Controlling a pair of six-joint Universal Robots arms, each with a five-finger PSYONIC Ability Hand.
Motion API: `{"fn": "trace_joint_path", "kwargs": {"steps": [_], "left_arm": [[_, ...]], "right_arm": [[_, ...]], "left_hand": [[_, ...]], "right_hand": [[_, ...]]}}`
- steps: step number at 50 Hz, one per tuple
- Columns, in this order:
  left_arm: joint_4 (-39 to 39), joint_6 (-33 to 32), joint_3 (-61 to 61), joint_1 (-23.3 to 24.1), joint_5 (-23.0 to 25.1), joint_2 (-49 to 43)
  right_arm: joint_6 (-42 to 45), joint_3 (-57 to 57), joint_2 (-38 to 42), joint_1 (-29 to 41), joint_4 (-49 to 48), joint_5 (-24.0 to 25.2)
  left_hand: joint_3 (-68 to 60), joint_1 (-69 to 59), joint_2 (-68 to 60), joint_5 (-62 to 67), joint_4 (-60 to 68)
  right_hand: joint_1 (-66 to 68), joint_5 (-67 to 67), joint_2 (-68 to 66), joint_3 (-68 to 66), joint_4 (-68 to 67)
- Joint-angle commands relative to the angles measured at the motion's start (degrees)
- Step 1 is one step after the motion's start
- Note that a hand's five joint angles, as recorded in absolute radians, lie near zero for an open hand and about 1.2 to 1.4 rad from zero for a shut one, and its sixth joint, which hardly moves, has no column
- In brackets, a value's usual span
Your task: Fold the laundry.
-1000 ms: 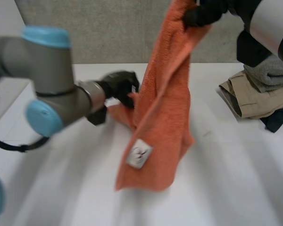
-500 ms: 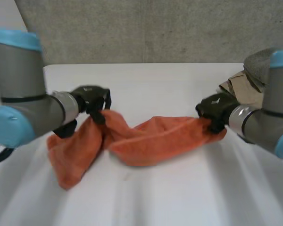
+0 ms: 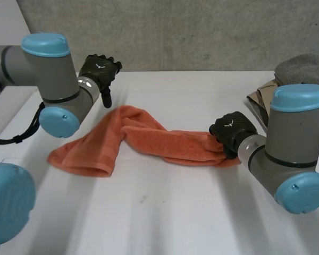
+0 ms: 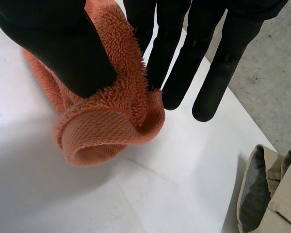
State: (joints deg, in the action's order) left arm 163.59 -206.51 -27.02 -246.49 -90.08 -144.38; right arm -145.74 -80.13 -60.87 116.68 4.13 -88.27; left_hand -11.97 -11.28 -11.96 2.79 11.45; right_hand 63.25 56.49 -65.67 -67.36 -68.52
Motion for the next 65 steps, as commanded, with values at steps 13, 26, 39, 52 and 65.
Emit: {"fn": "trace_joint_path", "kwargs": {"steps": [13,26,39,52,65], "left_arm": [[2.17,-0.99,-44.68,0.75,-0.79,23.36],[9.46,-6.71,-43.74,-2.06,-2.73,13.87],[15.53,-2.6,-49.09,-3.73,-0.62,34.23],[6.66,15.26,-44.62,-10.32,7.12,45.35],[3.93,11.12,-18.72,-12.52,1.65,7.13]], "right_arm": [[0.28,-1.34,0.05,-0.49,-1.76,-0.41],[0.02,-1.96,-0.3,-1.37,-1.41,-0.14],[0.37,-2.31,-7.5,-5.59,3.25,0.12],[0.46,8.14,-8.48,-11.48,9.67,2.76],[-0.6,16.23,3.56,-8.76,6.6,-3.82]], "left_hand": [[-10.0,-10.69,-10.02,9.18,10.52],[-14.04,-14.73,-14.05,13.22,14.56],[-68.03,-68.72,-68.04,67.21,68.55],[-68.03,-68.72,-68.04,67.21,68.55],[-67.05,-67.74,-67.06,66.23,67.57]], "right_hand": [[16.75,13.51,-14.33,-12.64,-11.48],[16.75,13.51,-14.33,-12.64,-11.48],[16.75,13.51,-14.33,-12.64,-11.48],[16.75,13.51,-14.33,-12.64,-11.48],[16.75,13.51,-14.33,-12.64,-11.48]]}}
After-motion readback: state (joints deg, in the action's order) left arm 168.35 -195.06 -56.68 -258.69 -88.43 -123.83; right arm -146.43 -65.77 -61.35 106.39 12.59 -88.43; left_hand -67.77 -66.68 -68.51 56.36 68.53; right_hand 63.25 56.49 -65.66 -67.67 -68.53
